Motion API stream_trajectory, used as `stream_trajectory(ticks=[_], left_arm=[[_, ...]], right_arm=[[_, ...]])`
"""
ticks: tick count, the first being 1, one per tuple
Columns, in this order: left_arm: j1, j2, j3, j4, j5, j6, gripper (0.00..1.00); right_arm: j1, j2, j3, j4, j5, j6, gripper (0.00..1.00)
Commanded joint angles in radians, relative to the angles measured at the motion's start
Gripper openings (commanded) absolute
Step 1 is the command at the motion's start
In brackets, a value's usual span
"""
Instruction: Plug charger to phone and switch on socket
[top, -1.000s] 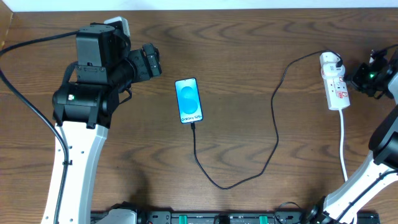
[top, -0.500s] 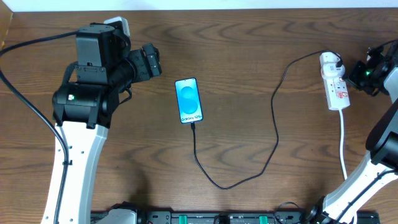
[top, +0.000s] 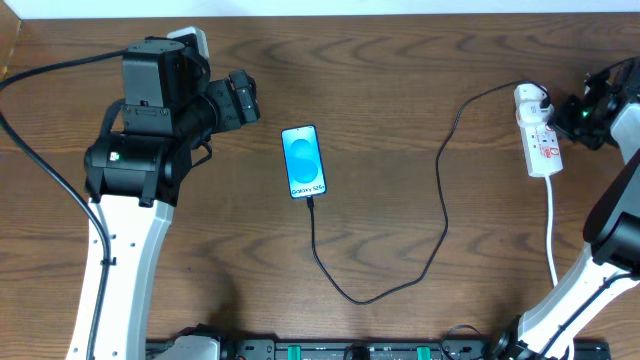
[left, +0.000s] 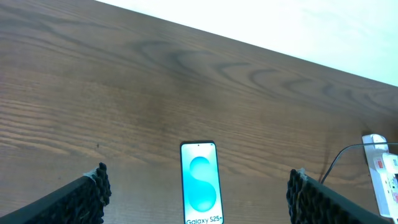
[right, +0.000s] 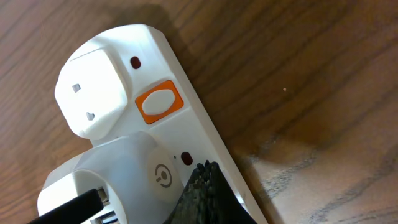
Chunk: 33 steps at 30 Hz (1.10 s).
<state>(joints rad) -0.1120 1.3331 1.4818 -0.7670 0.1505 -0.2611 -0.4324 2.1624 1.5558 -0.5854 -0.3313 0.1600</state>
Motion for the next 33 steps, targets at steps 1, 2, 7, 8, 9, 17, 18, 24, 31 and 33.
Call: stream_trajectory(ticks=[1, 2, 7, 8, 9, 17, 18, 24, 31, 33], left_arm=[[0.004, 0.002, 0.008, -0.004, -0.013, 0.006, 0.92], [0.004, 0.002, 0.008, -0.004, -0.013, 0.006, 0.92], [0.004, 0.002, 0.008, -0.008, -0.013, 0.006, 0.91], [0.004, 0.002, 0.008, -0.008, -0.013, 0.006, 0.92], [0.004, 0.002, 0.008, -0.008, -0.013, 0.006, 0.92], [0.004, 0.002, 0.008, -0.011, -0.013, 0.006, 0.91], [0.004, 0.002, 0.008, -0.010, -0.013, 0.006, 0.91], [0.004, 0.002, 0.008, -0.010, -0.013, 0.006, 0.91], [0.004, 0.002, 0.008, -0.011, -0.013, 0.006, 0.92], [0.004, 0.002, 0.008, -0.011, -0.013, 0.006, 0.91]], right_arm=[[0.115, 0.038, -0.053, -0.071, -0.198, 0.027, 0.01], [0.117, 0.038, -0.053, -0.078, -0.197, 0.030, 0.01], [0.120, 0.038, -0.054, -0.122, -0.171, 0.053, 0.01], [0.121, 0.038, -0.055, -0.124, -0.172, 0.053, 0.01], [0.122, 0.038, -0.055, -0.126, -0.172, 0.053, 0.01], [0.133, 0.038, -0.069, -0.129, -0.166, 0.053, 0.01], [0.133, 0.038, -0.069, -0.129, -0.159, 0.053, 0.01], [0.101, 0.034, -0.049, -0.107, -0.086, 0.064, 0.01], [-0.071, -0.156, 0.056, -0.168, -0.087, 0.064, 0.01], [-0.109, -0.223, 0.057, -0.181, -0.094, 0.068, 0.01]])
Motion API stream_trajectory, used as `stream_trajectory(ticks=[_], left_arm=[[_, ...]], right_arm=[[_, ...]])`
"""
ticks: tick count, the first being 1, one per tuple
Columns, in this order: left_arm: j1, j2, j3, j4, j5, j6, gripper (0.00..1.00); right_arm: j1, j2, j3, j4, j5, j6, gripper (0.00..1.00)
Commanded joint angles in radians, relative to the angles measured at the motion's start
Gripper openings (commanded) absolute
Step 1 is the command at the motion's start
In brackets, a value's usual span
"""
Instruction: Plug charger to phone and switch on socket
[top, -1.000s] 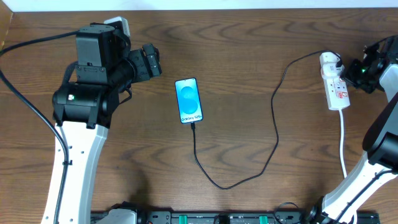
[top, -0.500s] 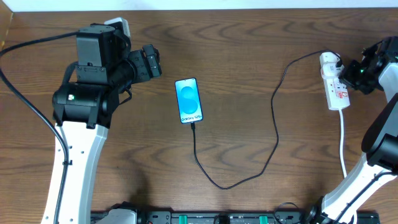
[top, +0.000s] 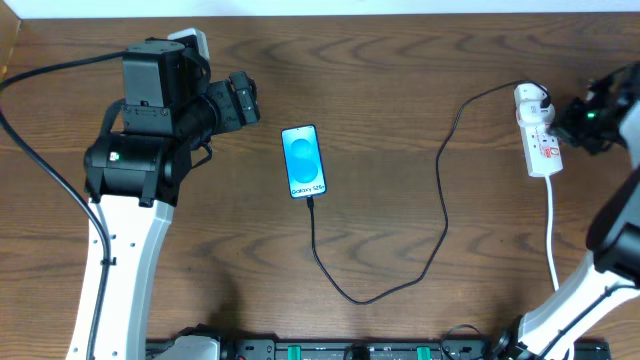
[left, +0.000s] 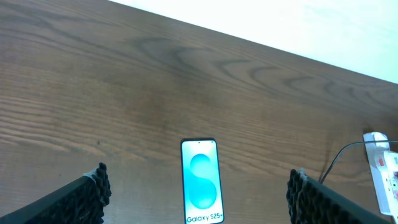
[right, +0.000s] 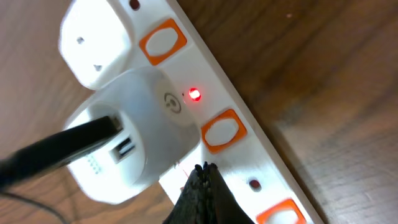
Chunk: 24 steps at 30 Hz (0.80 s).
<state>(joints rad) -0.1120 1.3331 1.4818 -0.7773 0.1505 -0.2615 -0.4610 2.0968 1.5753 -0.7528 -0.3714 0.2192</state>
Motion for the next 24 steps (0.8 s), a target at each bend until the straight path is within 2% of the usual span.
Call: stream_trajectory(ticks=[1, 5, 10, 15, 19, 22, 23, 24], left_arm=[[0.004, 0.002, 0.008, 0.000, -0.013, 0.006, 0.92], [0.004, 0.002, 0.008, 0.000, -0.013, 0.006, 0.91], [0.004, 0.002, 0.008, 0.000, -0.013, 0.006, 0.92], [0.004, 0.002, 0.008, 0.000, -0.013, 0.006, 0.92], [0.004, 0.002, 0.008, 0.000, -0.013, 0.006, 0.91], [0.004, 0.002, 0.008, 0.000, -0.013, 0.006, 0.91], [0.004, 0.002, 0.008, 0.000, -0.013, 0.006, 0.92], [0.004, 0.002, 0.008, 0.000, -0.013, 0.006, 0.92]], right_arm=[[-0.096, -0.187, 0.038, -0.023, -0.054, 0.012, 0.01], [-0.143, -0.325, 0.038, -0.074, -0.090, 0.006, 0.03], [-0.114, -0.460, 0.038, -0.146, -0.147, -0.083, 0.04], [-0.002, -0.563, 0.038, -0.238, -0.182, -0.210, 0.04], [0.144, -0.632, 0.038, -0.312, -0.179, -0.278, 0.07], [0.271, -0.678, 0.038, -0.356, -0.124, -0.280, 0.15], [0.307, -0.688, 0.038, -0.367, -0.103, -0.280, 0.24], [0.330, -0.694, 0.038, -0.375, -0.088, -0.280, 0.37]])
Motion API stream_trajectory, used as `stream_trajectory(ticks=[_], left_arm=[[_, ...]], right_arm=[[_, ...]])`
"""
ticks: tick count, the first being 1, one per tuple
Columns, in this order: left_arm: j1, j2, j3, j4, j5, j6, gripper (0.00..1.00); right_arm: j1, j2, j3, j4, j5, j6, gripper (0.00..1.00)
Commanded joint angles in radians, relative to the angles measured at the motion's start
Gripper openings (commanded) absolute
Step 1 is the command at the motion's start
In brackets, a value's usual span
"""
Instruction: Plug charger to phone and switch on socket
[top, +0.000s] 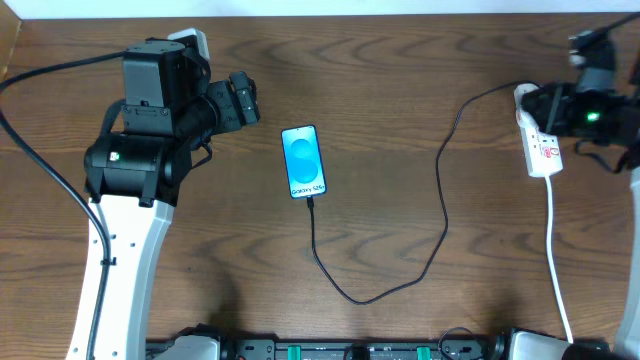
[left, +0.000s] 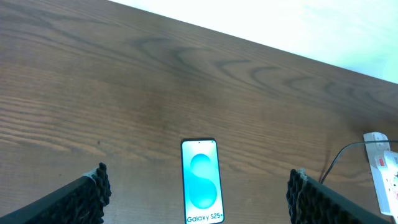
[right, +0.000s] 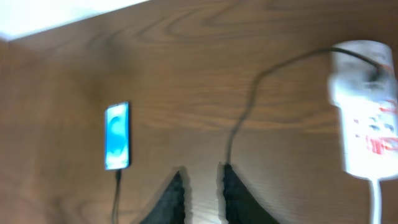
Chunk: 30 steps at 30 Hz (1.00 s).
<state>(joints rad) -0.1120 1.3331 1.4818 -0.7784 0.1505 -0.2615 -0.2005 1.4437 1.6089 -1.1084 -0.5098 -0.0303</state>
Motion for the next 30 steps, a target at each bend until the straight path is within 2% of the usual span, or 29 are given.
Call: stream_trajectory(ticks=[1, 2, 3, 4, 11, 27, 30], left_arm=[[0.004, 0.002, 0.008, 0.001, -0.013, 0.006, 0.92], [0.004, 0.002, 0.008, 0.000, -0.013, 0.006, 0.91], [0.004, 0.002, 0.008, 0.001, -0.013, 0.006, 0.91], [0.004, 0.002, 0.008, 0.000, -0.013, 0.006, 0.92], [0.004, 0.002, 0.008, 0.001, -0.013, 0.006, 0.92], [0.004, 0.002, 0.008, 0.001, -0.013, 0.006, 0.92], [0.004, 0.002, 0.008, 0.001, -0.013, 0.006, 0.92]], right_arm=[[0.087, -0.044, 0.004, -0.029, 0.060, -0.031, 0.49], [0.101, -0.045, 0.004, -0.037, 0.060, -0.031, 0.63], [0.111, -0.045, 0.004, -0.044, 0.059, -0.031, 0.88], [0.120, -0.045, 0.004, -0.051, 0.059, -0.031, 0.99], [0.130, -0.045, 0.004, -0.108, 0.059, -0.031, 0.99], [0.130, -0.045, 0.004, -0.105, 0.170, -0.026, 0.99], [0.129, -0.043, -0.010, -0.060, 0.203, -0.026, 0.99]])
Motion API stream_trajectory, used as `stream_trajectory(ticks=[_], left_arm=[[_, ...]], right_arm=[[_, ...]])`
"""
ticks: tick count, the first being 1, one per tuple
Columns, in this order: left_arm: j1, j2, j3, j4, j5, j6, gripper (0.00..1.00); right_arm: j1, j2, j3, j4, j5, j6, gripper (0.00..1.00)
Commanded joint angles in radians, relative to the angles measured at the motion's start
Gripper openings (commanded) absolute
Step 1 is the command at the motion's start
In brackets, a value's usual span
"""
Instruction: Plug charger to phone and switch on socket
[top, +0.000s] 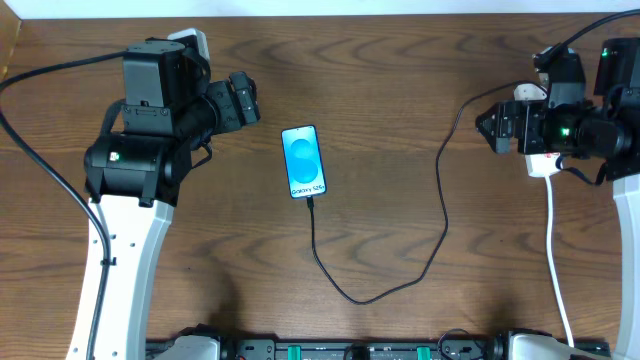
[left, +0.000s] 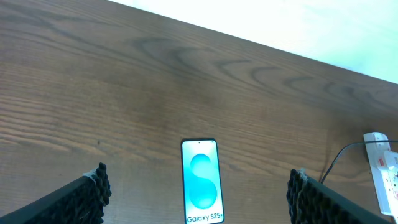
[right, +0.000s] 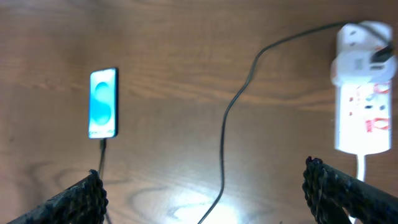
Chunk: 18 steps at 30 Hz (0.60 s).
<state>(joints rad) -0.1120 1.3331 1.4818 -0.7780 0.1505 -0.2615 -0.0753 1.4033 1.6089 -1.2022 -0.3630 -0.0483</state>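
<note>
The phone (top: 304, 160) lies face up with its screen lit at mid-table, also seen in the left wrist view (left: 201, 182) and the right wrist view (right: 103, 104). A black cable (top: 443, 200) runs from its lower end in a loop to the white charger (right: 364, 59) plugged into the white power strip (right: 362, 106) at the right. My left gripper (top: 243, 98) hovers open to the left of the phone, holding nothing. Above the table, just left of the strip, my right gripper (top: 490, 125) is open wide and holds nothing; its arm covers part of the strip from overhead.
The strip's white lead (top: 552, 240) runs down toward the table's front edge on the right. The table's far edge meets a white surface (left: 311, 25) beyond the phone. Bare wood (top: 400, 80) lies between the phone and the cable.
My right gripper, then nearly shut above the strip's top end, now stands wide open a little further left. The phone, the cable and my left arm are where they were.
My right gripper's shut tips were first at the strip beside the charger, with no light showing. Then a red light glowed by the charger's socket. After that the gripper was up off the strip, and now it is open. My left arm stayed still throughout.
</note>
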Motion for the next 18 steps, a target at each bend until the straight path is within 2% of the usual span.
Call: stream_trajectory(ticks=[1, 8, 18], left_arm=[[0.004, 0.002, 0.008, 0.000, -0.013, 0.006, 0.92], [0.004, 0.002, 0.008, 0.000, -0.013, 0.006, 0.92], [0.004, 0.002, 0.008, 0.000, -0.013, 0.006, 0.92]], right_arm=[[0.002, -0.002, -0.022, 0.064, 0.076, -0.008, 0.99], [0.005, -0.114, -0.215, 0.328, 0.175, -0.009, 0.99], [0.005, -0.533, -0.744, 0.791, 0.222, -0.002, 0.99]])
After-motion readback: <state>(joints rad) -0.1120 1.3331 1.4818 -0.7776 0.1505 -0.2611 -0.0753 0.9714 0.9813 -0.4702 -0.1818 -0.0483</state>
